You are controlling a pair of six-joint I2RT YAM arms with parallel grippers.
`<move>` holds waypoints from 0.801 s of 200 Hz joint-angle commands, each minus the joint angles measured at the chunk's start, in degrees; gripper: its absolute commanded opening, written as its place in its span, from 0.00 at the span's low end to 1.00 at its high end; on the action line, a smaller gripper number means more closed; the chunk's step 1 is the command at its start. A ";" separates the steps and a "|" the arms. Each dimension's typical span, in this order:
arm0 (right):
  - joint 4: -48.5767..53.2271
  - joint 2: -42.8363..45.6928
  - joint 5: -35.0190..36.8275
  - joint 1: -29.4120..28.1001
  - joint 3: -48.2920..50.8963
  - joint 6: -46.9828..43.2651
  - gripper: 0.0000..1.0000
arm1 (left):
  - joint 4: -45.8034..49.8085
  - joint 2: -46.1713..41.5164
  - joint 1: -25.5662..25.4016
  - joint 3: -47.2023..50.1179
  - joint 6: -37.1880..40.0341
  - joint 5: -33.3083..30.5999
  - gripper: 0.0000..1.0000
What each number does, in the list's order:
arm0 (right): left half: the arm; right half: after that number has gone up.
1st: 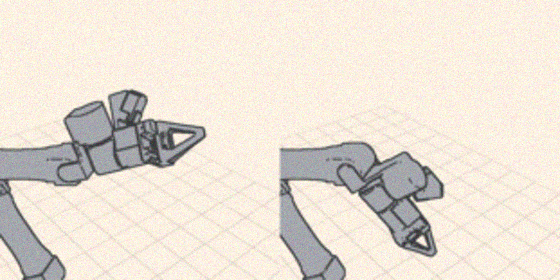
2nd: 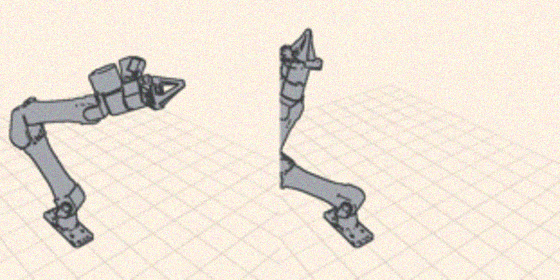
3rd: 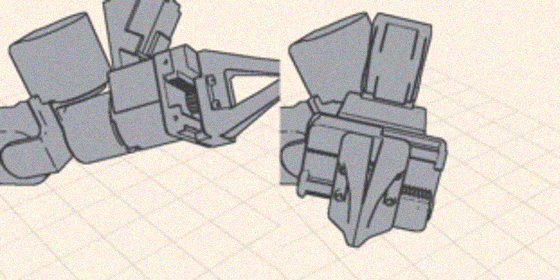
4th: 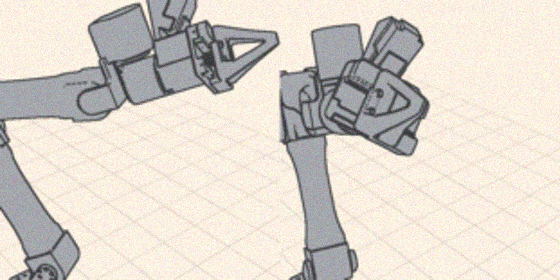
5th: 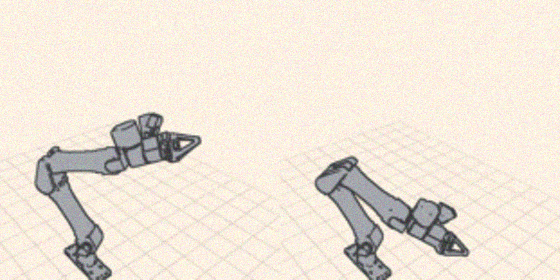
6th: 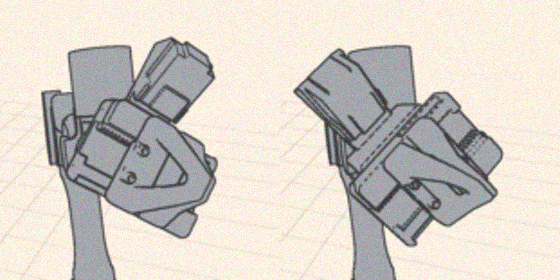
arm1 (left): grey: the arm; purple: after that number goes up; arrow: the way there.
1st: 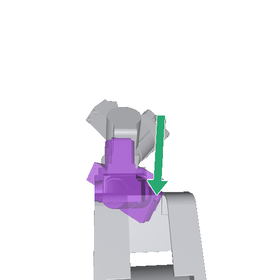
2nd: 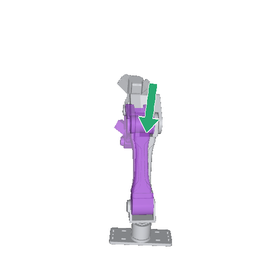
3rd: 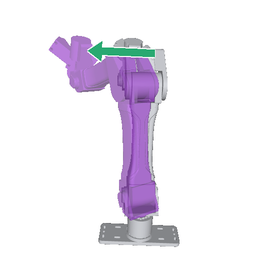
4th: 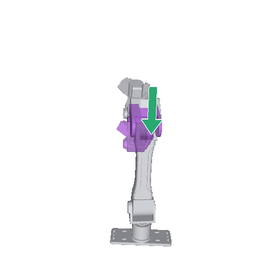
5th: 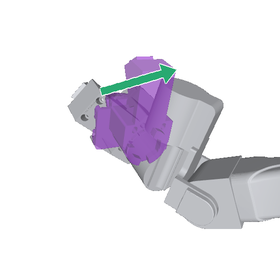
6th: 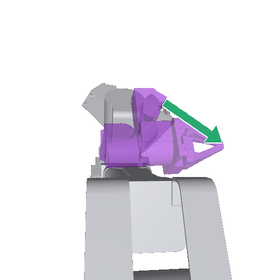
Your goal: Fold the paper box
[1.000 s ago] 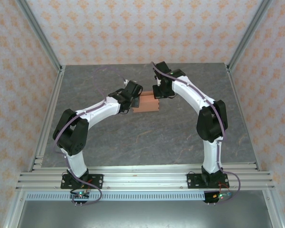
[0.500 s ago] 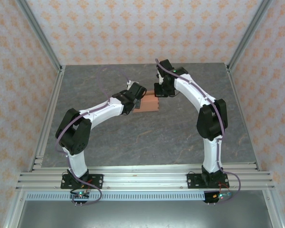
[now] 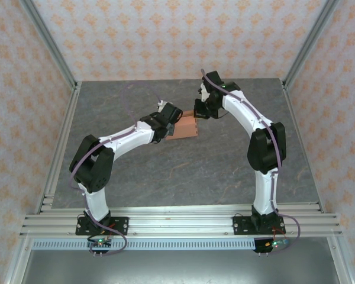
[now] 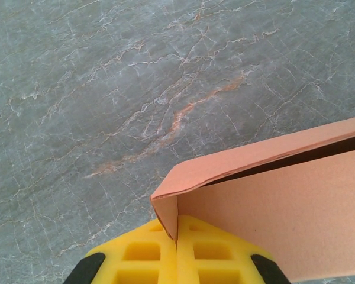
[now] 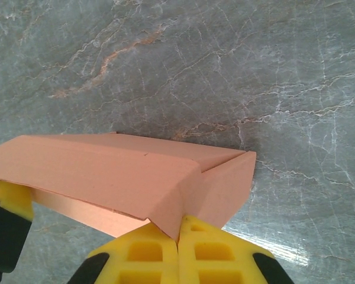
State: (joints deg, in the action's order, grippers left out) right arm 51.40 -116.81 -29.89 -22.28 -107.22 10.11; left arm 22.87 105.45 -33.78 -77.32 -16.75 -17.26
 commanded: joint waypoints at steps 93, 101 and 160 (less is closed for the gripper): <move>-2.75 -0.85 -10.19 3.59 -1.76 1.83 0.04 | 6.86 3.61 -1.28 -0.01 3.92 0.02 0.00; -2.94 -1.02 -10.71 3.81 -1.77 1.91 0.03 | 6.97 3.60 -1.24 -0.03 4.01 -0.08 0.00; -3.19 -2.69 -13.38 4.84 -2.96 2.72 0.01 | 7.19 3.62 -1.28 -0.22 4.99 -0.70 0.00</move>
State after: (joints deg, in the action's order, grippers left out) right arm 50.87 -118.69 -39.81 -17.91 -107.28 11.38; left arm 23.20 106.28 -34.48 -78.30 -13.96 -18.57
